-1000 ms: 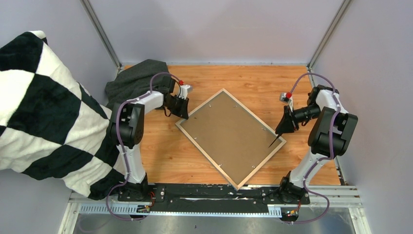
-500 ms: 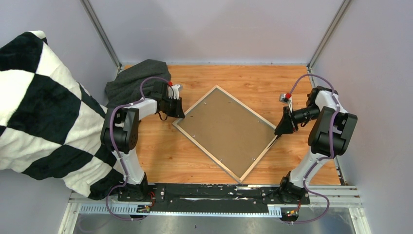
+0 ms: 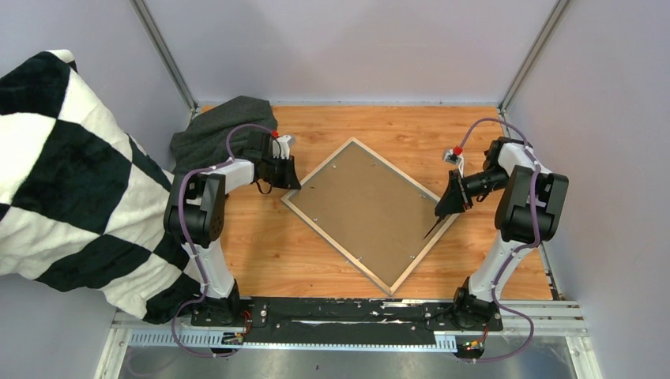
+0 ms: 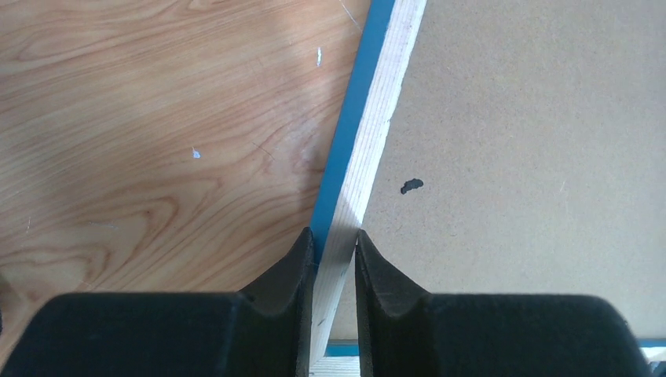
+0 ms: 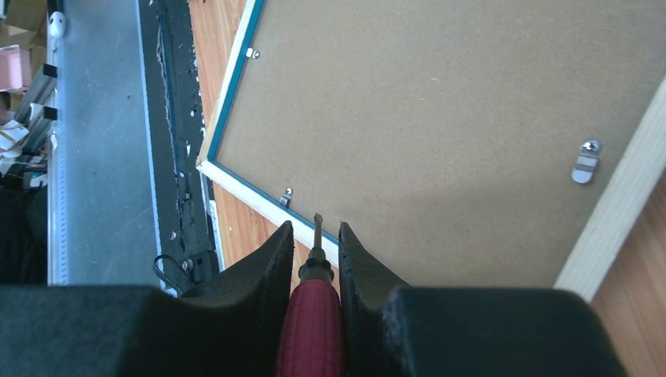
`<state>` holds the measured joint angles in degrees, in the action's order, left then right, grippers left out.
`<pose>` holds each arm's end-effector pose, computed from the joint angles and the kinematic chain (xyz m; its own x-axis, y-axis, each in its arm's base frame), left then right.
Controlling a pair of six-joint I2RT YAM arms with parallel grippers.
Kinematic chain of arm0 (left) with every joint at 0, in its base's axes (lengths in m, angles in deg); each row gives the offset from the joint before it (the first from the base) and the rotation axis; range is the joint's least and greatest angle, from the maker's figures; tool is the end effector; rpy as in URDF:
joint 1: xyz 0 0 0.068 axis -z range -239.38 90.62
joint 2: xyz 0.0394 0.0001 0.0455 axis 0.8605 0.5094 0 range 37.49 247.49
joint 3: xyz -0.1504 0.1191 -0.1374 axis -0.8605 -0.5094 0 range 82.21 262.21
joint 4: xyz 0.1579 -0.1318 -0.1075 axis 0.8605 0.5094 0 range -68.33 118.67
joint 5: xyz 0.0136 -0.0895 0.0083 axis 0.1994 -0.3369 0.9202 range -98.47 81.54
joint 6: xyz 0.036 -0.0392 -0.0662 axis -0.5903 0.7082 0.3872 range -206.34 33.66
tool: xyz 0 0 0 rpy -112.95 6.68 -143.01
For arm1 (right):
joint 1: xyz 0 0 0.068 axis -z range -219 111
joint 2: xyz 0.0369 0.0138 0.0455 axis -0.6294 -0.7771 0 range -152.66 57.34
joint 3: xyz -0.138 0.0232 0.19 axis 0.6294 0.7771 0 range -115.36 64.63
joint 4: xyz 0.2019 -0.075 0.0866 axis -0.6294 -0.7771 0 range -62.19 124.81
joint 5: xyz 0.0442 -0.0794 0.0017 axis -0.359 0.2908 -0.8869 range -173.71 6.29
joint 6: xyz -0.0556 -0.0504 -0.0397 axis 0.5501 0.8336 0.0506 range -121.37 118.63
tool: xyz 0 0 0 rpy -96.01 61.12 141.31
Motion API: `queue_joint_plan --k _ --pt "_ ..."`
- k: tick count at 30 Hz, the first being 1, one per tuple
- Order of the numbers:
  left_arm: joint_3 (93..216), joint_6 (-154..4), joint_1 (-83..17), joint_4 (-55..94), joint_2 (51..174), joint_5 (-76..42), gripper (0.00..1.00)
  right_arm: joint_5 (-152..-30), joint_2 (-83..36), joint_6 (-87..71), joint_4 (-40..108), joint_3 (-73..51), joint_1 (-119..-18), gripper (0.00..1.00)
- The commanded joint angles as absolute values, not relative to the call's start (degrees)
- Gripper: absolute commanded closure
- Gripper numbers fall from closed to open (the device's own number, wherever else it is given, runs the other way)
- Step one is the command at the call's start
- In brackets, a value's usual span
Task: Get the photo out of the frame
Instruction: Adjust the photo frame at the center of the board.
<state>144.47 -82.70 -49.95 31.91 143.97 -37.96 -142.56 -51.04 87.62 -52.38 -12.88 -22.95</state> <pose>0.3487 -0.0951 0.1111 -0.8280 0.0816 -0.5547 0.3731 0.8186 -0.4366 0.2599 -0.0083 0.1703 -0.5447 -0.3814 -0.7469 -0.8386 0.2509 0.4835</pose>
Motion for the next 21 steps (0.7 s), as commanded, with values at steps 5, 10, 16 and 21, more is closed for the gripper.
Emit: queue_joint_plan --k 5,10,16,21 --pt "144.4 -80.8 -50.1 31.6 146.0 -39.7 0.97 -141.4 -51.5 82.7 -50.1 -9.9 -25.1 1.00" --pt "143.5 -80.6 -50.6 29.7 142.3 -38.7 0.75 -141.2 -50.0 81.0 -48.2 -9.3 -25.0 1.00" --pt "141.6 -84.2 -51.2 26.4 133.5 -42.5 0.67 -140.9 -49.2 79.4 -46.8 -9.4 -25.1 1.00" --pt "142.2 -95.6 -51.1 27.2 126.2 -55.3 0.53 -141.0 -48.2 79.0 -46.6 -9.3 -25.1 1.00"
